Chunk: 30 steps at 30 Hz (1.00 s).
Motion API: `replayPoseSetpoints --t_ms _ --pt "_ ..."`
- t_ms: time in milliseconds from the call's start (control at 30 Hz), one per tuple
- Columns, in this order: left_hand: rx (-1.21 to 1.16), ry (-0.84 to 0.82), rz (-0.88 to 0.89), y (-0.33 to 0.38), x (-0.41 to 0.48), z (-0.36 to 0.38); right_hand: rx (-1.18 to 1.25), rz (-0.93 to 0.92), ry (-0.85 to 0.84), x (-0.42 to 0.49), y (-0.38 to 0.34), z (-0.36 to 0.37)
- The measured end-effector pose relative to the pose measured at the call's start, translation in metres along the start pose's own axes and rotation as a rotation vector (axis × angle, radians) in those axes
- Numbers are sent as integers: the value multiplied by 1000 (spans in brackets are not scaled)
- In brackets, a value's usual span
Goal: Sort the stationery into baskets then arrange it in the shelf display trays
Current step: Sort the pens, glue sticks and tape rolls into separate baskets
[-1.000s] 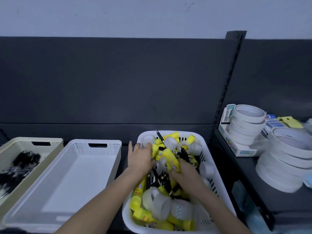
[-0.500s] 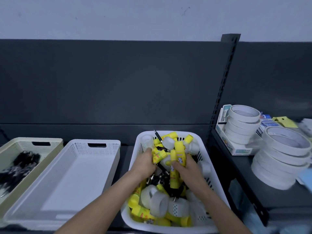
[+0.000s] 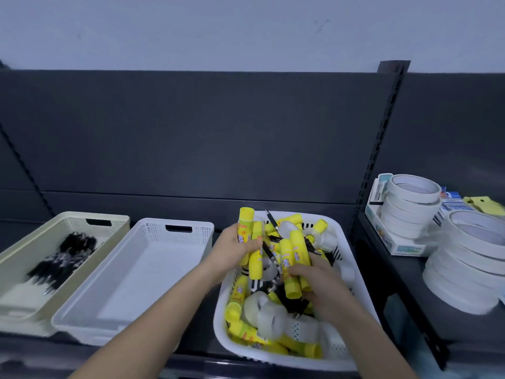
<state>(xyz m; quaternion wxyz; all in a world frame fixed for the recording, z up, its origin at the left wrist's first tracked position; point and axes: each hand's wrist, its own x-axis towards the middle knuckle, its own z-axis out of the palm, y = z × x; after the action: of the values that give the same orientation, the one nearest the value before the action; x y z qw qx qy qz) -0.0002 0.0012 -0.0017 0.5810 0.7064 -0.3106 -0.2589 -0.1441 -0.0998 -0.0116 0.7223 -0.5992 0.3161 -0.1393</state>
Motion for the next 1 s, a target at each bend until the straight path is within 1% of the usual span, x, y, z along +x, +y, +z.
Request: replayPoseSetpoints --t_ms 100,200,333,433,500,600,667,767,833,933,1000 --pt "-39 -9 -38 4 -9 -31 26 -17 -81 1 -8 21" --pt "12 90 -69 -2 -14 -73 27 -21 -147 3 -14 51" --pt "99 184 -173 -23 -15 -148 -5 -43 -197 16 -17 107" --pt "85 183 -241 -44 -16 -197 21 -35 -233 31 -15 160" --pt "126 145 -259 -56 -12 -217 10 -15 -236 43 -11 196" --pt "298 85 -325 -71 2 -230 -59 61 -181 66 3 236" --pt "423 50 -363 -77 14 -229 -163 107 -95 82 18 250" --pt "598 11 -399 -85 30 -218 -451 146 89 103 40 258" --pt "714 19 -350 -89 39 -213 -637 145 161 110 47 261" --pt "709 27 -304 -97 47 -208 -825 64 195 114 46 265" --pt "712 29 -261 -99 49 -208 -889 23 190 112 43 268"
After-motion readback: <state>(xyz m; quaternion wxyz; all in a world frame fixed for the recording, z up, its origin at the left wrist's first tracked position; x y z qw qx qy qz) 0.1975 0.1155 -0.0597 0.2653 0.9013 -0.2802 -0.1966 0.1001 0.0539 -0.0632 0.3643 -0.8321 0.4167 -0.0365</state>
